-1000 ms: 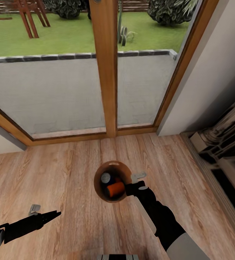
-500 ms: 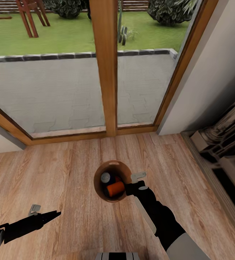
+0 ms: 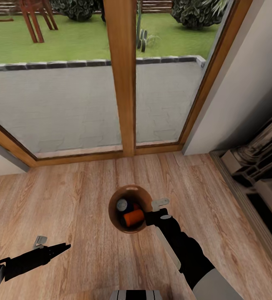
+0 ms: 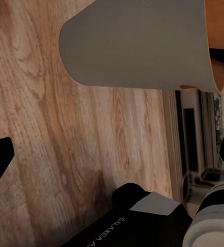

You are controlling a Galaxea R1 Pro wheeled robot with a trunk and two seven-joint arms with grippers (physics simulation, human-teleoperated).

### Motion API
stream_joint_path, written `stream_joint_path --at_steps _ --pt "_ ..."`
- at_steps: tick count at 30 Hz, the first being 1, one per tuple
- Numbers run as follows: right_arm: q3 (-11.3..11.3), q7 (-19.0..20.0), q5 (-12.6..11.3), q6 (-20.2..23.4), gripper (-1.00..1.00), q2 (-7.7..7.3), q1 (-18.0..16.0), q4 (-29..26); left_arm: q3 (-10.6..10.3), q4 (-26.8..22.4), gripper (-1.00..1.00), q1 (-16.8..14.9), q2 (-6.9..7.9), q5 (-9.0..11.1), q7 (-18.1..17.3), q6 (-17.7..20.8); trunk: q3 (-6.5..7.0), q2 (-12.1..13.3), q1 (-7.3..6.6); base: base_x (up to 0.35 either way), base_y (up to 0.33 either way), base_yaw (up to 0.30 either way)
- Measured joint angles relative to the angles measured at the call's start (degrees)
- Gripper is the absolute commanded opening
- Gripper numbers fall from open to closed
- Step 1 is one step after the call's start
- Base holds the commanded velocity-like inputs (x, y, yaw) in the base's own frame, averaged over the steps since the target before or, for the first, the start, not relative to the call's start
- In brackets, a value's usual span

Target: Put the three can of soda from the living room inside the tash can in the kitchen.

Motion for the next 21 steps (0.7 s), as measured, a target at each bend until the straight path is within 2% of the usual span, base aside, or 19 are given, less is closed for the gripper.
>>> stream_joint_path --at_steps 3,7,12,16,21 --pt "0.00 0.00 -0.01 0.01 -1.00 0.00 0.00 0.01 0.01 0.00 1.00 0.00 0.00 -0.02 0.00 0.00 0.00 0.00 0.00 0.000 0.000 0.000" --pt "-0.01 0.00 -0.01 0.02 -1.00 0.00 0.01 0.01 -0.04 0.00 1.00 0.00 -0.01 -0.01 0.00 0.00 -0.71 -1.59 0.87 0.000 0.000 0.000" --pt "0.00 0.00 0.00 0.02 -1.00 0.00 0.00 0.01 -0.03 0.00 1.00 0.00 0.02 -0.03 0.00 0.00 -0.72 -1.60 0.88 0.000 0.000 0.000" --pt "-0.01 0.00 -0.01 0.02 -1.00 0.00 0.01 0.01 -0.04 0.00 1.00 0.00 0.02 -0.04 0.00 0.00 -1.43 -3.19 1.75 0.000 0.000 0.000" --pt "0.00 0.00 0.01 0.02 -1.00 0.00 0.00 0.01 -0.03 0.00 1.00 0.00 0.02 -0.02 0.00 0.00 -1.44 -3.21 1.76 0.000 0.000 0.000"
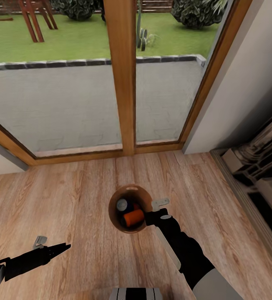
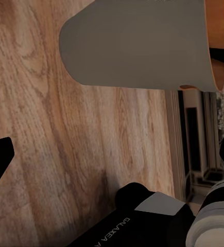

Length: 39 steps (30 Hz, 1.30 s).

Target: Put the three can of soda from the living room inside the tash can in the kitchen.

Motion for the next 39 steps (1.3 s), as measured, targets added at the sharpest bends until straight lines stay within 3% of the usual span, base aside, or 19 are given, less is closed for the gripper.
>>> stream_joint_path --at_steps 5,11,15,20,39 --pt "0.00 0.00 0.01 0.01 -1.00 0.00 0.00 0.00 -0.01 0.00 1.00 0.00 -0.02 -0.02 0.00 0.00 -0.89 -1.99 1.09 0.000 0.000 0.000" --pt "0.00 0.00 -0.01 -0.01 -1.00 0.00 0.00 0.00 0.05 0.00 1.00 0.00 -0.02 0.00 0.00 0.00 -0.90 -2.01 1.10 0.000 0.000 0.000" --pt "0.00 0.00 -0.02 0.00 -1.00 0.00 0.01 0.00 0.02 0.00 1.00 0.00 -0.01 0.02 0.00 0.00 -1.61 -3.59 1.97 0.000 0.000 0.000" --pt "0.00 0.00 0.00 0.02 -1.00 0.00 0.00 0.00 0.06 0.00 1.00 0.00 -0.01 0.01 0.00 0.00 -1.62 -3.61 1.98 0.000 0.000 0.000" --pt "0.00 0.00 0.01 0.02 -1.00 0.00 0.00 0.00 0.07 0.00 1.00 0.00 -0.01 0.01 -0.01 0.00 -3.41 -7.60 4.17 0.000 0.000 0.000"
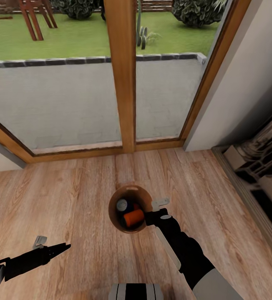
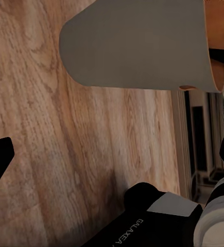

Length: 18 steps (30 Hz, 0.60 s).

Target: Put the three can of soda from the living room inside the tash can in the kitchen.

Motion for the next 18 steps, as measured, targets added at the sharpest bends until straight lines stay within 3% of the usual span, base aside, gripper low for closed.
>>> stream_joint_path --at_steps 18 --pt "0.00 0.01 0.00 -0.04 -1.00 0.00 -0.01 -0.01 0.00 0.00 1.00 0.00 0.02 0.01 -0.02 0.00 -1.08 -2.41 1.32 0.000 0.000 0.000"
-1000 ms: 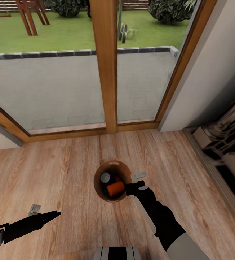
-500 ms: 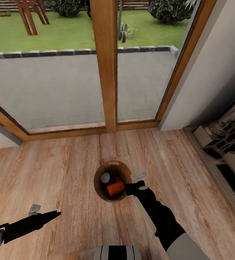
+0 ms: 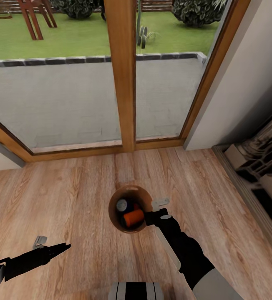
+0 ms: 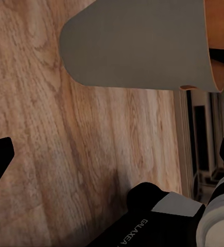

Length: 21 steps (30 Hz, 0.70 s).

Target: Put the three can of soda from the living room inside the tash can in the kitchen.

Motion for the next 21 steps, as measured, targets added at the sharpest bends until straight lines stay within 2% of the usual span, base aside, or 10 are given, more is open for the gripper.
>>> stream_joint_path --at_steps 4,10,14,21 --pt "0.00 -0.01 -0.03 0.04 -1.00 0.00 0.01 0.02 -0.03 0.00 1.00 0.00 0.00 -0.01 -0.02 0.00 -0.72 -1.60 0.88 0.000 0.000 0.000" --pt "0.00 -0.01 -0.01 0.01 -1.00 0.00 0.00 0.01 0.00 0.00 1.00 0.00 0.01 0.03 -0.05 0.00 -0.72 -1.62 0.88 0.000 0.000 0.000" --pt "0.01 -0.01 -0.05 0.01 -1.00 0.00 0.01 0.01 0.00 0.00 1.00 0.00 -0.01 0.02 -0.06 0.00 -1.44 -3.21 1.76 0.000 0.000 0.000" --pt "0.00 -0.01 -0.02 0.01 -1.00 0.00 0.00 0.01 0.00 0.00 1.00 0.00 -0.01 0.03 -0.07 0.00 -1.44 -3.22 1.76 0.000 0.000 0.000"
